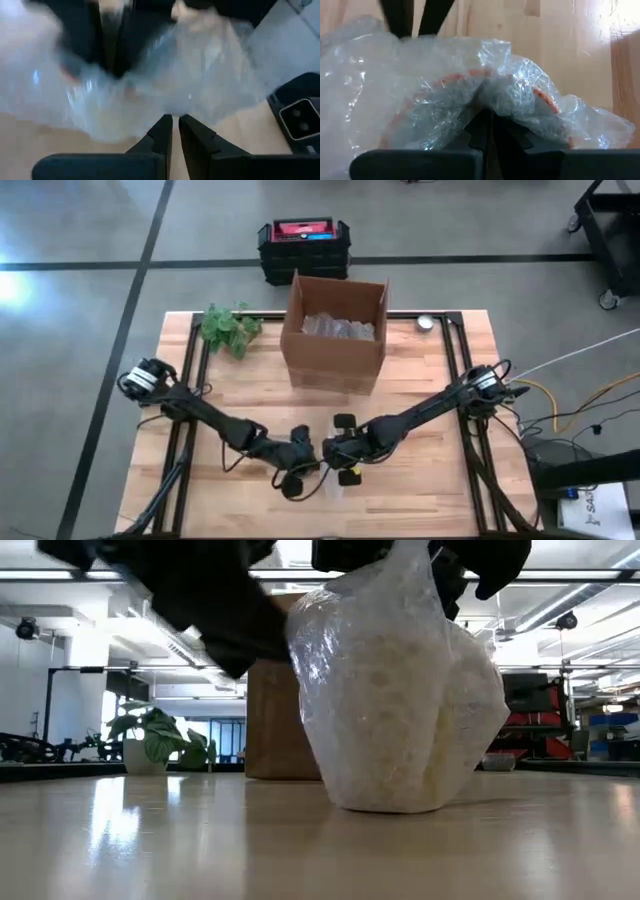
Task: Wrap mug
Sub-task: Wrap the yellow cup in bubble wrap
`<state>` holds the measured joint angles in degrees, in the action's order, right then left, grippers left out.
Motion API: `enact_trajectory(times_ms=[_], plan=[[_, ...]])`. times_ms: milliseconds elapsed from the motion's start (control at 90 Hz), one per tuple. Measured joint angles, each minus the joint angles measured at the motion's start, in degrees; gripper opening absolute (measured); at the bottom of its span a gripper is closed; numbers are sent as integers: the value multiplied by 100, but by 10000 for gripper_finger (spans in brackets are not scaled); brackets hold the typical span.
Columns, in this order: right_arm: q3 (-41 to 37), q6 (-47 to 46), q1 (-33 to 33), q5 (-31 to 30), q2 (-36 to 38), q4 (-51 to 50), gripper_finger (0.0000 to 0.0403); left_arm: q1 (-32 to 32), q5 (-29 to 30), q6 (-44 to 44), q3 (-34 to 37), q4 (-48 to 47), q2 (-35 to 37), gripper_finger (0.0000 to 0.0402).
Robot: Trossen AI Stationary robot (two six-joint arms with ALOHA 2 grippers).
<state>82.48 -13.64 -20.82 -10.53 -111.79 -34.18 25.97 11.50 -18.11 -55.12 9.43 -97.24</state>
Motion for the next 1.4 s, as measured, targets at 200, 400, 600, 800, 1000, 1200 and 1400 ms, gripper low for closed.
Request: enact_trajectory(times_ms=[200,400,600,800,1000,1200,1400], plan=[[0,16,-6,-7,-2,1,14,-120,261,720,-363,-234,-61,20],[6,-23,-4,-2,28,-39,14,-267,320,677,-220,108,-175,20],[330,21,-22,45,364,-804,14,-303,493,629,-205,215,-291,20],[496,14,-27,631,890,-1284,14,-305,503,625,-194,130,-307,20],[496,73,-113,1131,780,-681,14,-320,502,560,-168,22,-334,20],[490,100,42,511,438,-1104,13,-314,484,557,-172,62,-333,20],[636,176,83,293,545,-1221,13,-313,469,557,-172,59,-327,20]])
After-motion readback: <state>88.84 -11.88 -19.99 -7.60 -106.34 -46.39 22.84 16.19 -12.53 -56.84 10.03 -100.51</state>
